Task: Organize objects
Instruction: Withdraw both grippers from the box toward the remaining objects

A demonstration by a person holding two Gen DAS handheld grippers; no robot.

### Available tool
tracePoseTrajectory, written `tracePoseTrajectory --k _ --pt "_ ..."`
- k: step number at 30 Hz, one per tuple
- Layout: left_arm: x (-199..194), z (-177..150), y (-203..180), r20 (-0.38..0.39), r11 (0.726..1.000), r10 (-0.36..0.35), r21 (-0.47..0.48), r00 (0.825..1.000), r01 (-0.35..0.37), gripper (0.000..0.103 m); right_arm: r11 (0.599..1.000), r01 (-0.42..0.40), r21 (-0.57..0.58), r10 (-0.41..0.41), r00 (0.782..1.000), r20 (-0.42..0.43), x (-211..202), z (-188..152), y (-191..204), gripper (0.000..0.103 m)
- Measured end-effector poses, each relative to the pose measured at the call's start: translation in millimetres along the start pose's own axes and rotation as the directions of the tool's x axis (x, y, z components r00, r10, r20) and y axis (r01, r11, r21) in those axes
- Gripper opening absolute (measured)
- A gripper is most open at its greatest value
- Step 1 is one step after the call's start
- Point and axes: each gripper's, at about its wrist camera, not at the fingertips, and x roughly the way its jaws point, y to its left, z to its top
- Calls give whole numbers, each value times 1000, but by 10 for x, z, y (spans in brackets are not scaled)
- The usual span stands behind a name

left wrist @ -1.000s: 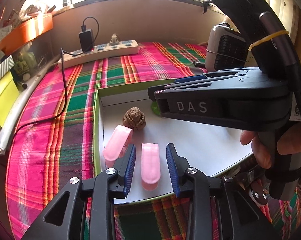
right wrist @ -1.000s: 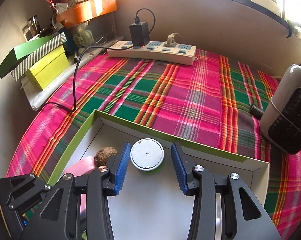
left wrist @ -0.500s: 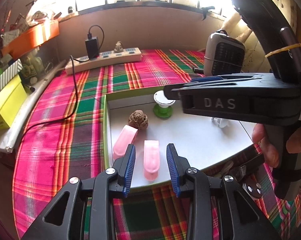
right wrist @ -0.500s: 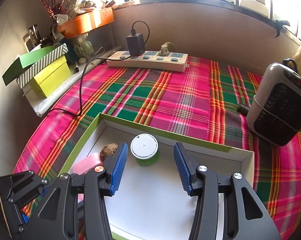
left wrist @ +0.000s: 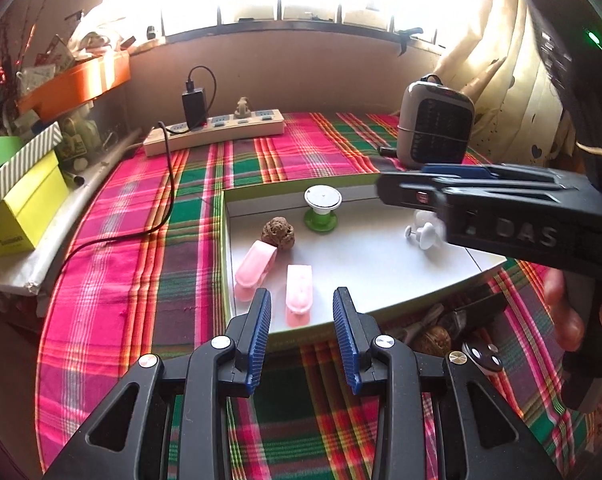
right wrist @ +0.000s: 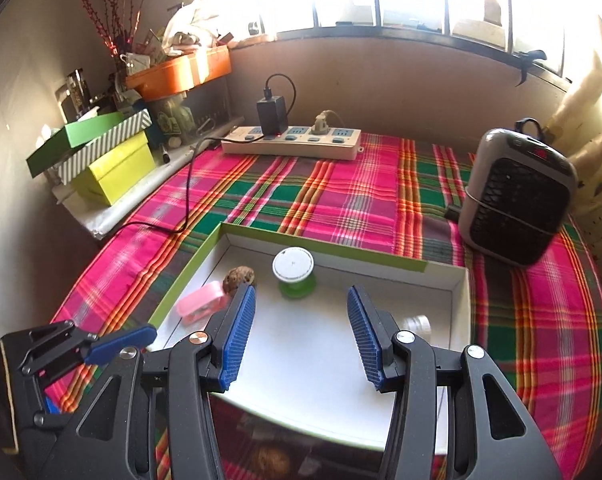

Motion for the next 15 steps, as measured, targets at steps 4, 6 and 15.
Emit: tracePoseTrajectory --k 4,6,15 --pt "-73 -39 -10 10 1000 -11 -10 1000 11 30 1000 10 20 -11 1000 23 -155 -122 -50 49" --pt "-95 -65 -31 11 1000 -17 -6 1000 17 30 999 23 30 -23 999 27 -219 -199 -91 49" --pt "-130 -191 -109 -4 998 -60 -14 998 60 30 996 67 55 -69 997 31 -454 -537 -235 49"
